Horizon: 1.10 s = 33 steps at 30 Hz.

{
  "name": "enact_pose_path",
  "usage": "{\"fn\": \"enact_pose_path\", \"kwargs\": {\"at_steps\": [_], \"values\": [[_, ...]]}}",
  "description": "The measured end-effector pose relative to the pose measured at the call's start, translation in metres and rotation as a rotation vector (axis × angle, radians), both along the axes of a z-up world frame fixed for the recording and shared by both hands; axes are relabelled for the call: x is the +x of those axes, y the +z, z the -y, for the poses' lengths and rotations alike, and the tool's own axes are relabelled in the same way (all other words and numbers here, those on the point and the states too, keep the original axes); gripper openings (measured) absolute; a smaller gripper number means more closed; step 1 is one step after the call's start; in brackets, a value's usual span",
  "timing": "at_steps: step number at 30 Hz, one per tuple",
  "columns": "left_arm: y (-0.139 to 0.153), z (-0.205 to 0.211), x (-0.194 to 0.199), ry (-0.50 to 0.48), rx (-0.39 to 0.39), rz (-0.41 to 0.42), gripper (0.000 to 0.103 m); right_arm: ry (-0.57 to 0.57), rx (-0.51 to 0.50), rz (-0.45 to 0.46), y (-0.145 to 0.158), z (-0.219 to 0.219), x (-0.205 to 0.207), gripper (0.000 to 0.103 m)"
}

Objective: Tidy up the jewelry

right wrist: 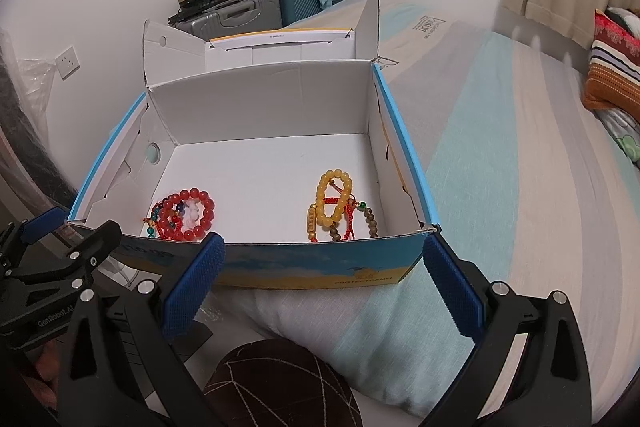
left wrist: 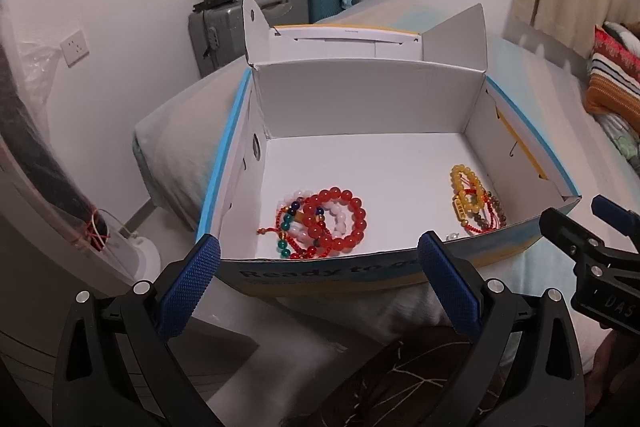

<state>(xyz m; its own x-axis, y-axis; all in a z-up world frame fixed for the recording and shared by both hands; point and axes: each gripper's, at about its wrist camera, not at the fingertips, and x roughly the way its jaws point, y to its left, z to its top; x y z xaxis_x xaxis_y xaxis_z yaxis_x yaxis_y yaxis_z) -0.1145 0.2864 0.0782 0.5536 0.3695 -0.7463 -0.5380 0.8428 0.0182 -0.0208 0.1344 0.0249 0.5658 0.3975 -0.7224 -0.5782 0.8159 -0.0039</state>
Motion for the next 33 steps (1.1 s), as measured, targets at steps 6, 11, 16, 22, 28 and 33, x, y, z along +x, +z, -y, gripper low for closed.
{"fn": "enact_pose_path", "kwargs": {"at_steps": [6, 11, 16, 22, 28, 33], "values": [[0.0016, 0.0020, 0.0003, 0.000, 0.022, -0.004, 0.097, 0.000, 0.001, -0.001, -0.0001, 0.0004, 0.0002, 0.095], [0.0023, 0.0064, 0.0006, -0.014, 0.037, 0.003, 0.097, -0.004, 0.002, -0.003, -0.0002, 0.0001, -0.0011, 0.095], [0.0021, 0.0089, 0.0019, -0.021, 0.034, 0.001, 0.097, -0.007, 0.004, -0.002, -0.0004, 0.0001, -0.0027, 0.095], [0.0027, 0.0068, 0.0026, -0.020, 0.014, 0.001, 0.097, -0.012, 0.012, -0.006, 0.0010, 0.0018, -0.0011, 0.095], [0.0038, 0.0066, 0.0008, -0.007, 0.026, 0.007, 0.097, -0.013, 0.014, -0.007, 0.0010, 0.0019, -0.0002, 0.095], [0.0035, 0.0065, 0.0008, -0.011, 0.008, 0.014, 0.097, -0.014, 0.014, -0.007, 0.0008, 0.0022, -0.0003, 0.095]]}}
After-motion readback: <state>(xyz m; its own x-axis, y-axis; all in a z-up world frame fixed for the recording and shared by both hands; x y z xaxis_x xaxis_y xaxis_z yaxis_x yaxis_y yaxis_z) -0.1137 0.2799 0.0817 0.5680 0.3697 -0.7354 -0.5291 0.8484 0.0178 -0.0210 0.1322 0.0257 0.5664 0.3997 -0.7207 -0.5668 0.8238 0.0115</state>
